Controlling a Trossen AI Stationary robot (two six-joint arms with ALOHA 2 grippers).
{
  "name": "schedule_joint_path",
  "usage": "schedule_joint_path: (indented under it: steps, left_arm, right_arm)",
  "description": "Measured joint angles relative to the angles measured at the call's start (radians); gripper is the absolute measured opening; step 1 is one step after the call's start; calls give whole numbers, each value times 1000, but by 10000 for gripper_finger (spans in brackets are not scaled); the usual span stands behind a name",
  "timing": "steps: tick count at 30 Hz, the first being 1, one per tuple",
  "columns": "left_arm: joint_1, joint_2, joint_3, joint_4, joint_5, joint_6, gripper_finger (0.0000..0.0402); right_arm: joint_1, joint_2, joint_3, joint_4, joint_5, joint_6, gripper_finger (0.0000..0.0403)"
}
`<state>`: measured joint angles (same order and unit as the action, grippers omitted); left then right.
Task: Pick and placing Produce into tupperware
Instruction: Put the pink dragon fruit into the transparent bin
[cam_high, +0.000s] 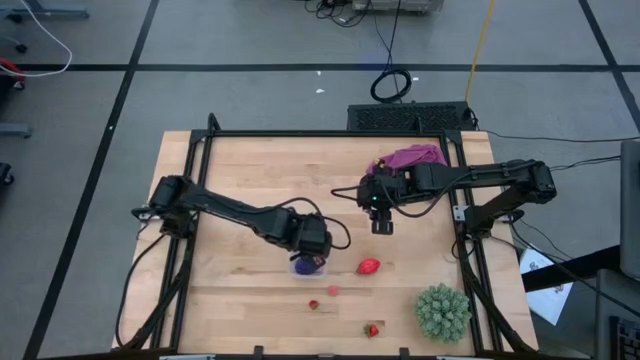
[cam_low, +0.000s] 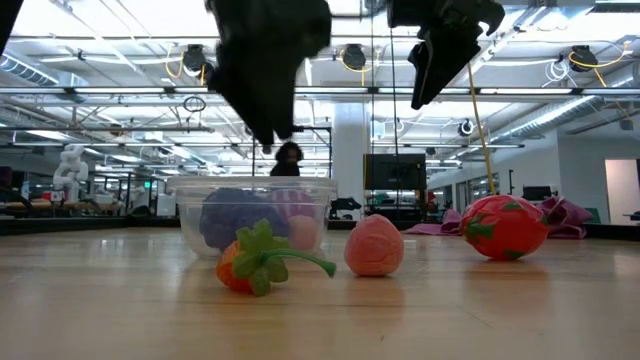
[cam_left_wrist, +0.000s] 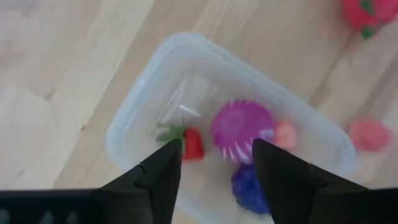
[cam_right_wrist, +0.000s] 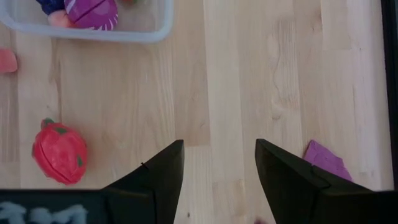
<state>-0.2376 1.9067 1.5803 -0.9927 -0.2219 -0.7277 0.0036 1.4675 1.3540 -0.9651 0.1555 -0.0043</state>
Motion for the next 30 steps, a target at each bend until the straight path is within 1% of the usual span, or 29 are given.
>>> schedule_joint_path:
  steps: [2,5,11,15,18,21,24,26,30]
  left_arm:
    - [-17,-14,29,-32,-4,-6,188]
    - [-46,-46,37,-75,2,-21,176]
    - [-160,-101,40,-118,10,-111,155]
    - [-240,-107,40,-116,-2,-141,148]
    - [-297,-105,39,-132,-20,-173,148]
    - [-344,-105,38,-151,-69,-208,147]
    - [-376,-105,34,-191,-140,-238,147]
    - [-389,-105,34,-227,-167,-263,147]
    - [-395,-105,34,-325,-173,-311,147]
  right_arm:
    - [0,0,0,-25,0,0,189]
    - [0,0,1,-66,0,14,189]
    - [0,0,0,-160,-2,70,189]
    - [4,0,0,-195,-61,97,189]
    - [25,-1,-19,-174,-132,111,189]
    - [65,-1,-59,-134,-182,135,189]
    - [121,0,-124,-36,-218,158,189]
    - [163,0,-172,43,-249,173,189]
    - [240,0,-260,196,-266,176,189]
